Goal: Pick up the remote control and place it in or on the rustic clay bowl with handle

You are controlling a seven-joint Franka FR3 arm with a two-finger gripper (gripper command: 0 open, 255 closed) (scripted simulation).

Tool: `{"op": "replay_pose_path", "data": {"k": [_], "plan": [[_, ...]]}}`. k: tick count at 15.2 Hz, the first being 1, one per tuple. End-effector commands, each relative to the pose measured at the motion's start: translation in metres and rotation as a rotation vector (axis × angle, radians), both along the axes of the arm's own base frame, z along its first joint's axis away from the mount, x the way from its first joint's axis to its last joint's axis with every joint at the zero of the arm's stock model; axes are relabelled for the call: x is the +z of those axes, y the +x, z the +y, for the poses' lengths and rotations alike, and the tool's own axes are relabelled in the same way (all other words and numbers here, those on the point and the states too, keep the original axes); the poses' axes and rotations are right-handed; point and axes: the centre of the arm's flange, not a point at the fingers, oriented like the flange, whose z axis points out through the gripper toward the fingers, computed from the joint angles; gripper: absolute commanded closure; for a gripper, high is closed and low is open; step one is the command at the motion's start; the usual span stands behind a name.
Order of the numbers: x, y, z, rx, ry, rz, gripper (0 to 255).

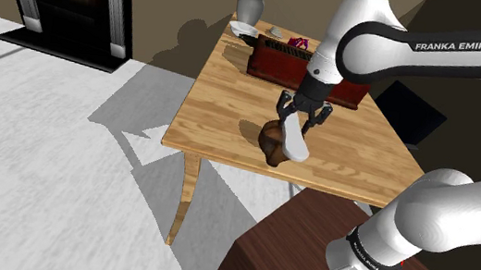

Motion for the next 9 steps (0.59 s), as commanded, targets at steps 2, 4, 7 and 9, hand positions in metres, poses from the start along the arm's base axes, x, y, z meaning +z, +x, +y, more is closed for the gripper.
{"op": "replay_pose_path", "data": {"k": [2,4,7,9], "plan": [[-0.0004,-0.0002,-0.0001,0.000,0.000,0.000,255],[-0.0004,-0.0002,-0.0001,0.000,0.000,0.000,255],[-0.0004,-0.0002,-0.0001,0.000,0.000,0.000,0],[-0.0004,-0.0002,-0.0002,0.000,0.000,0.000,0]]}}
